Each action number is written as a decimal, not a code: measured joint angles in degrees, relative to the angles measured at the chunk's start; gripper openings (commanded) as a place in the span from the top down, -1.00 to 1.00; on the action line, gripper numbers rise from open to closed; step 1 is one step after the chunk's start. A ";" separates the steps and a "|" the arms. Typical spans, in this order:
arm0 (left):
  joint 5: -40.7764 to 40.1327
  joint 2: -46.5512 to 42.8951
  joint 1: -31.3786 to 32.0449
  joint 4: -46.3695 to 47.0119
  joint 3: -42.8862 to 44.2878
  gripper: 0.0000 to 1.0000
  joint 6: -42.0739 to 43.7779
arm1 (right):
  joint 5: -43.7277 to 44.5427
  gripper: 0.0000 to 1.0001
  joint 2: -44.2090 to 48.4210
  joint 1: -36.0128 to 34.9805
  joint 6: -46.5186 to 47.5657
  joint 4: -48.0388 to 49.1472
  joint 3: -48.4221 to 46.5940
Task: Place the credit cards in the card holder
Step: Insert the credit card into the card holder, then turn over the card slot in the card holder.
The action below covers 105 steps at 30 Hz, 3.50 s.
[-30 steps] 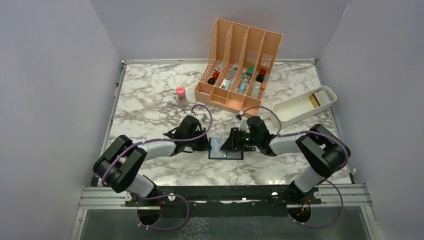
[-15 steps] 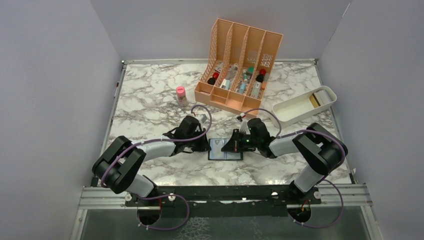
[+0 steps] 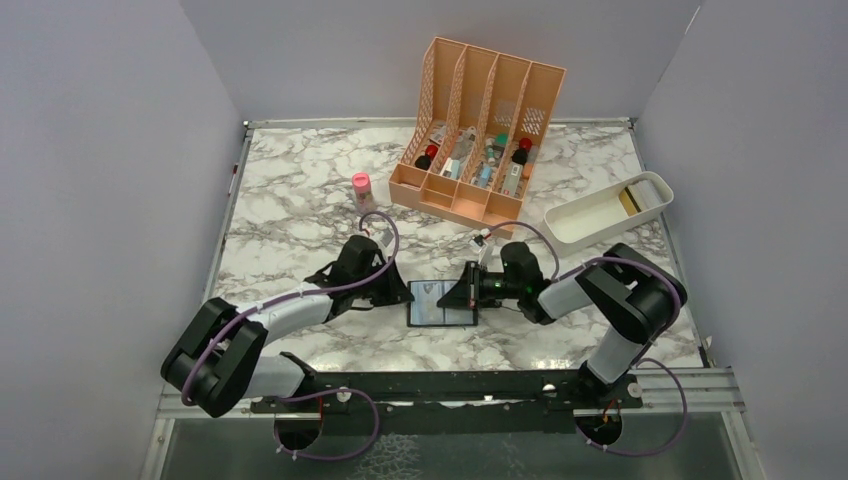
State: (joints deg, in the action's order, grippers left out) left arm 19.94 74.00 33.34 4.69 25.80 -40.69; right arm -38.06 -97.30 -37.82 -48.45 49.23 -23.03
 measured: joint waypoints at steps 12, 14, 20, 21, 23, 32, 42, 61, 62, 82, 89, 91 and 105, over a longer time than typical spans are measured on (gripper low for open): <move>0.28 0.24 -0.66 -0.55 0.02 0.82 1.05 | -5.09 0.98 -5.53 0.00 -4.63 10.73 1.01; 0.44 0.81 -0.66 -0.44 0.02 0.82 1.14 | -5.40 0.98 -5.88 0.00 -5.14 11.63 1.03; 1.36 1.36 -0.66 0.46 0.02 0.82 1.11 | -6.43 0.98 -6.14 0.00 -5.75 13.22 1.03; 1.57 1.33 -0.66 0.57 0.02 0.82 1.09 | -6.51 0.98 -6.16 0.00 -5.77 13.33 1.03; 1.92 1.33 -0.66 0.81 0.02 0.82 1.07 | -6.62 0.98 -6.21 0.00 -5.77 13.46 1.03; 3.10 -1.18 -0.94 0.79 0.02 0.73 0.39 | -6.71 0.63 -6.91 0.00 -5.77 11.37 -0.04; 4.28 -2.84 -0.85 0.79 0.02 0.71 -0.48 | -2.69 0.15 -5.35 -0.07 -0.50 -4.85 -5.60; 2.89 -0.20 0.92 -0.72 2.05 0.81 -0.37 | 2.40 0.86 0.52 -0.11 5.88 -14.34 -6.84; 2.51 -0.20 0.92 -1.01 2.05 0.83 -0.28 | 2.16 0.87 0.46 -0.11 5.75 -13.51 -6.56; -1.44 2.10 0.87 -3.04 3.72 0.92 2.05 | -3.17 0.47 -1.40 -0.11 3.04 -4.28 -5.20; -3.74 4.50 0.79 -3.41 3.72 0.92 3.19 | 1.22 0.24 -0.07 -0.11 6.88 -18.47 -8.61; -3.89 5.53 0.79 -3.21 3.72 0.92 3.28 | 3.50 0.23 1.57 -0.11 8.26 -23.69 -9.97; -3.87 5.75 0.79 -2.27 3.74 0.91 3.69 | 15.08 0.31 11.28 -0.11 14.16 -44.46 -15.17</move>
State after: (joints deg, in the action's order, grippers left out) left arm 16.08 79.75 34.13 2.42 29.54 -36.99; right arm -22.98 -86.02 -37.93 -34.28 4.78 -38.20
